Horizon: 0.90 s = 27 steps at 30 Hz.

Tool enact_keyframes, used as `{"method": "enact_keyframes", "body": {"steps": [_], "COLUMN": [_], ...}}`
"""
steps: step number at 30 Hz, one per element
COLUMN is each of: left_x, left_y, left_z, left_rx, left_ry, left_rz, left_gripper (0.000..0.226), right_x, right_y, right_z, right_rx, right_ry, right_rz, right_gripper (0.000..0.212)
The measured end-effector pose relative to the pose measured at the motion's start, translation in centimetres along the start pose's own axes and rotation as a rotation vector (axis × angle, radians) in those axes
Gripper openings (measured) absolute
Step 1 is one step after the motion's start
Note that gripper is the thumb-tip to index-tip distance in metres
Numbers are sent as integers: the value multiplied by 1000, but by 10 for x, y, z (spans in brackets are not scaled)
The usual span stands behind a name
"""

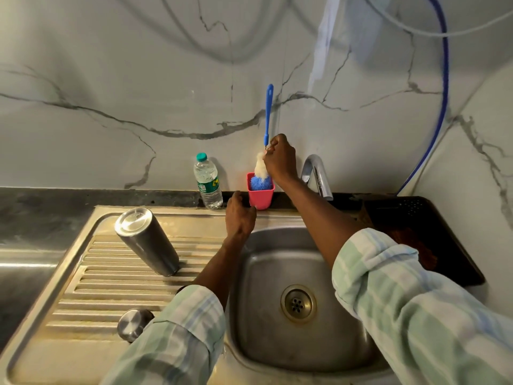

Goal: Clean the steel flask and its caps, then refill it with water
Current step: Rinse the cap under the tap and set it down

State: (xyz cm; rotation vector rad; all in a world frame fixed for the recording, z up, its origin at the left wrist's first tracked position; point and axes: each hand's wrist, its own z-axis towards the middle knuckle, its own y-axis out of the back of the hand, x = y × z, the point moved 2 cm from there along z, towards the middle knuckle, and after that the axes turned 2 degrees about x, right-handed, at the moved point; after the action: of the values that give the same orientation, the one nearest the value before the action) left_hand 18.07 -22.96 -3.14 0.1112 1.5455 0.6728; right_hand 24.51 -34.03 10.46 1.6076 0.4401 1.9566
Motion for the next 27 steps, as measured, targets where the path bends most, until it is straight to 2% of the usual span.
{"method": "enact_keyframes", "body": {"steps": [9, 14, 17, 20, 24, 27], "left_x": [-15, -25, -26, -19, -1, 27], "left_y": [10, 18, 27, 41, 66, 90], "left_z": [-18, -41, -63, -89, -132, -170], "left_rx": [1, -38, -103, -181, -249, -363], "left_ry": [-9, -74, -142, -132, -93, -14], "left_rz": [73, 56, 12, -13, -35, -44], "left_gripper": [32, 35, 29, 26, 19, 17], "right_x": [-10, -11, -17, -35, -58, -65], "right_y": [6, 15, 17, 7, -20, -45], "right_z": [-32, -60, -85, -117, -167, -208], "right_rx": [-60, -63, -50, 15, 127, 282], "right_ry": [-39, -10, 21, -4, -94, -98], "right_rz": [73, 115, 97, 127, 257, 270], "right_gripper": [15, 15, 7, 3, 28, 33]}}
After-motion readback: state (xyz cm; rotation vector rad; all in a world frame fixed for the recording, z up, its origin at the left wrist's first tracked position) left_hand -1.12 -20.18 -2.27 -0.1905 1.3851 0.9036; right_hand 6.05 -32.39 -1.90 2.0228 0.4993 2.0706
